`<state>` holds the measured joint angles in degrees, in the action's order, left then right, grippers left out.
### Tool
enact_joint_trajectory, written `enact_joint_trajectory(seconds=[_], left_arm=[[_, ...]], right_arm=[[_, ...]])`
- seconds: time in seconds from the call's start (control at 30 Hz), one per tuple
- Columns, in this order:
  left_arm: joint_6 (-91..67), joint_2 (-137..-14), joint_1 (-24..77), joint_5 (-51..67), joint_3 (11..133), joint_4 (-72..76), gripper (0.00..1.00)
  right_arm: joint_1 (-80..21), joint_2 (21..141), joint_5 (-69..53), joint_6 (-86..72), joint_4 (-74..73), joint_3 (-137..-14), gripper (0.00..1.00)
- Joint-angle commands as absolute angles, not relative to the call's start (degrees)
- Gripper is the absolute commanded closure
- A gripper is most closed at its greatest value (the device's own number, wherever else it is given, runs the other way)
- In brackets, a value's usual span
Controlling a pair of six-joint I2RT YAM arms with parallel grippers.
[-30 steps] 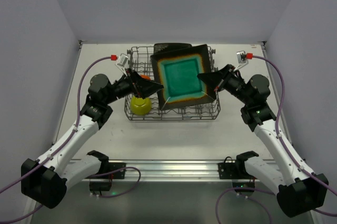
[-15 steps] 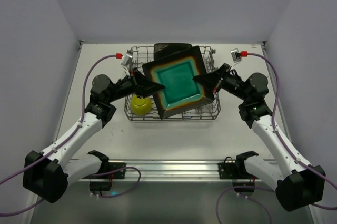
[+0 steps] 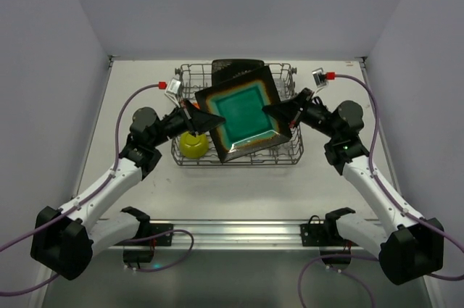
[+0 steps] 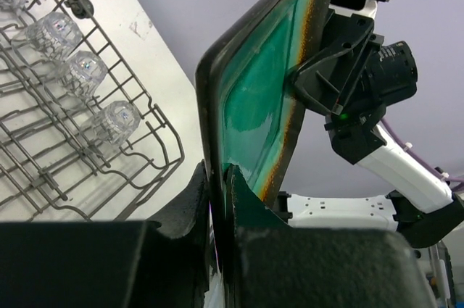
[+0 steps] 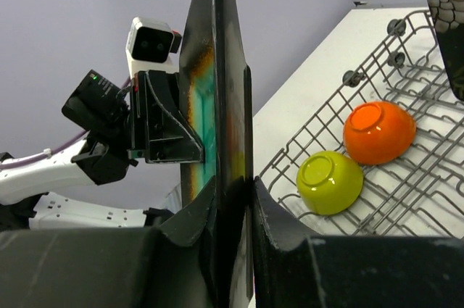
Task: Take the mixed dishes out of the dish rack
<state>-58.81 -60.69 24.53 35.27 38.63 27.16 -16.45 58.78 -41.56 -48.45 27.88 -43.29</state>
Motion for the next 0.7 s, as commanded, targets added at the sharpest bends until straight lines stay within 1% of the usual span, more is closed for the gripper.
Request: enact_joint_trajectory(seconds=[0.0, 0.03, 0.07, 0.13, 0.2, 0.33, 0.4, 0.43, 0.47, 0.5, 0.53, 0.63, 0.67], left_arm=[[-63.28, -56.61, 23.99, 30.17, 38.76, 29.45, 1.0], [-63.89, -56.17, 23.99, 29.45, 38.59, 29.36, 1.0], [-64.16, -55.9, 23.99, 28.75, 38.32, 29.27, 1.0], [-65.21, -55.02, 23.99, 27.51, 38.15, 29.53, 1.0], [-66.18, -54.06, 23.99, 26.64, 37.71, 30.14, 1.0], [-68.46, -52.21, 23.99, 24.7, 36.83, 31.11, 1.0], [-68.73, -50.98, 23.99, 22.86, 36.74, 30.33, 1.0], [-68.3, -50.63, 23.91, 22.16, 37.0, 28.93, 1.0], [-67.94, -50.19, 23.91, 21.28, 37.52, 27.79, 1.0], [-67.59, -49.4, 23.91, 19.44, 37.96, 26.47, 1.0], [-66.72, -49.05, 23.82, 18.38, 38.4, 23.58, 1.0], [-65.22, -47.73, 23.73, 13.02, 40.34, 17.52, 1.0], [-64.87, -47.55, 23.56, 11.44, 41.47, 16.27, 1.0]], right_arm=[[-15.73, 57.3, -41.31, -58.62, 40.52, -45.0, 0.91], [-15.73, 57.57, -41.31, -58.8, 40.52, -45.0, 0.86], [-15.82, 57.83, -41.31, -58.97, 40.52, -45.09, 0.68], [-15.82, 58.36, -41.48, -58.97, 40.61, -45.09, 0.67], [-15.82, 58.62, -41.49, -59.06, 40.69, -45.09, 0.59], [-15.73, 59.15, -41.57, -59.33, 40.61, -45.61, 0.52], [-15.73, 59.15, -41.75, -59.33, 40.43, -45.7, 0.44], [-15.73, 58.8, -41.31, -58.98, 40.26, -45.7, 0.3], [-15.38, 58.45, -40.87, -58.63, 40.08, -45.53, 0.21], [-15.12, 58.01, -40.52, -58.36, 39.56, -45.44, 0.06], [-14.68, 57.4, -40.08, -57.58, 38.51, -45.79, 0.01], [-13.27, 53.89, -34.91, -53.81, 29.3, -47.89, 0.01], [-13.27, 51.44, -28.63, -49.35, 21.09, -48.86, 0.01]])
